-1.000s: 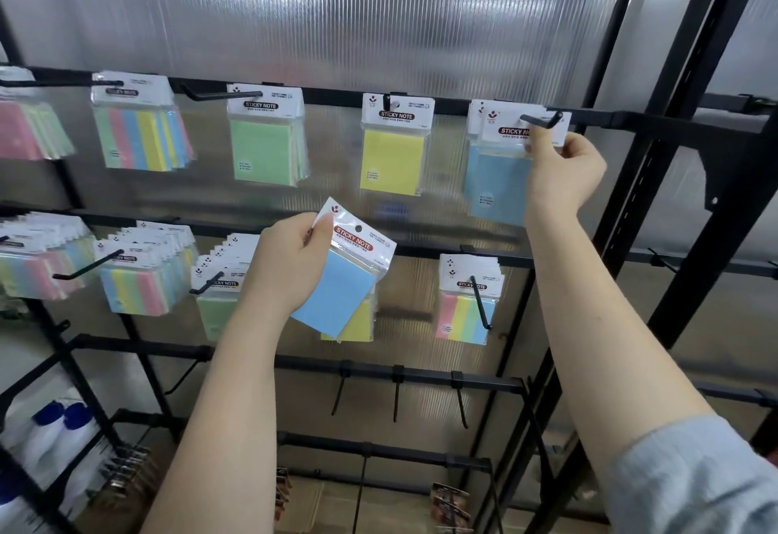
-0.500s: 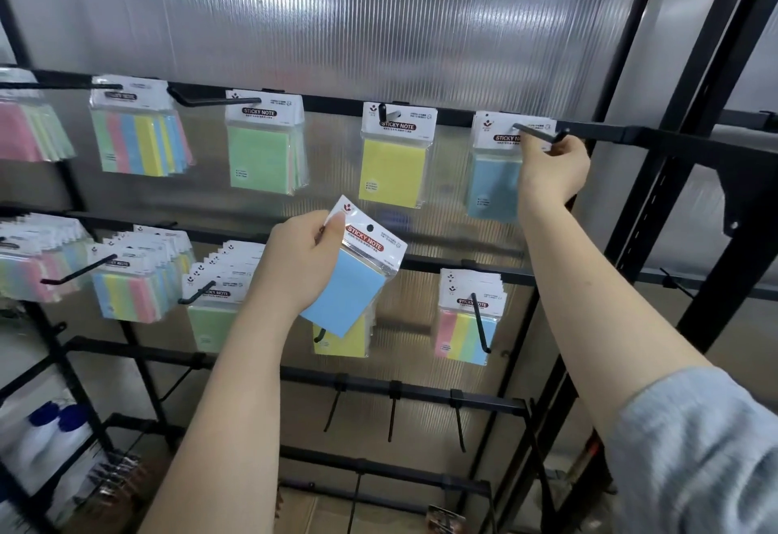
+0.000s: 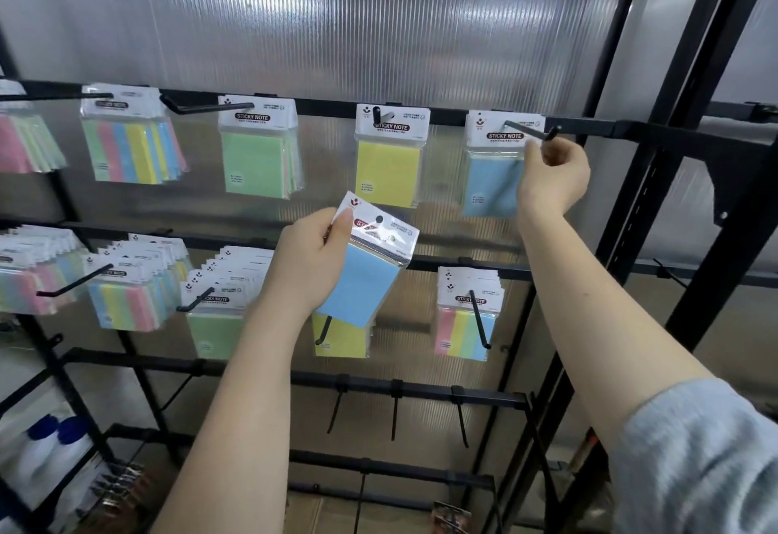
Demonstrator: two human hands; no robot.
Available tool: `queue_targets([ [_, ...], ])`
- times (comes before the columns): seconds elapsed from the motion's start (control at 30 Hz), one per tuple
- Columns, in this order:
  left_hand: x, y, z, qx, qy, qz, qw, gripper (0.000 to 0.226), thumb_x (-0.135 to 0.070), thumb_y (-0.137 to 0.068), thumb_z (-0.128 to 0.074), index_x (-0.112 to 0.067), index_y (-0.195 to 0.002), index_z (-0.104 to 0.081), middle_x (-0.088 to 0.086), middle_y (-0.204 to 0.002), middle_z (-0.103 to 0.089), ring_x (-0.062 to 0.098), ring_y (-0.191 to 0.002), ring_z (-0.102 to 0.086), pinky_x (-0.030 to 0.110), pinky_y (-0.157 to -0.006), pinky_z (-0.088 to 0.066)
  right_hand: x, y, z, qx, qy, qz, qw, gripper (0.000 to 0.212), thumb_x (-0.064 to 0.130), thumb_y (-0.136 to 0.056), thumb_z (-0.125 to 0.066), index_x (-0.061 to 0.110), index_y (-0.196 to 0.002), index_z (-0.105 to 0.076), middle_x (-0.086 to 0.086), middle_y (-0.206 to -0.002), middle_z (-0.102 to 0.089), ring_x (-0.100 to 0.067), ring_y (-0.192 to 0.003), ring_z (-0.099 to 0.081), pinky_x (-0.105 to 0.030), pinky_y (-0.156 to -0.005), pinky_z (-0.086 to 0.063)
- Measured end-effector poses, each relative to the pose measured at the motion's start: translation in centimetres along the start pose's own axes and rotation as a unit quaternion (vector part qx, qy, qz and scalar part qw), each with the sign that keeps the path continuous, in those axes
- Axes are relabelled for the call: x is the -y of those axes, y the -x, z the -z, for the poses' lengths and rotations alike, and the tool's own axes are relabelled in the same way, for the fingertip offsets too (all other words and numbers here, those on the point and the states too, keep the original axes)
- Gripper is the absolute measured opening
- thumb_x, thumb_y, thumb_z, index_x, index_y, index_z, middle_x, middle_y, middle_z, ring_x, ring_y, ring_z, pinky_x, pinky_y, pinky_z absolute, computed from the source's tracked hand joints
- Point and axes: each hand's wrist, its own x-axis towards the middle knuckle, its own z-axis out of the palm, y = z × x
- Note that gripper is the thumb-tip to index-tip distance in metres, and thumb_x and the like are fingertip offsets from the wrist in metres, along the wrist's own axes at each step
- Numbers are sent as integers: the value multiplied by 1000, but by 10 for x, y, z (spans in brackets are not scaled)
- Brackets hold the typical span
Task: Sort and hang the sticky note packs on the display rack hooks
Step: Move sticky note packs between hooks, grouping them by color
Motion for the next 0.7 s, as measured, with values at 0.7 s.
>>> queue_targets([
  [0.7, -63, 14, -45, 5, 258, -60, 964, 10, -21, -93, -56, -24, -86, -61, -14, -70, -63, -1, -58, -51, 13, -54, -36, -84, 76, 92, 292, 323, -12, 900, 39, 20, -98, -49, 10, -135, -53, -4, -135, -56, -19, -125, -50, -22, -98, -35],
])
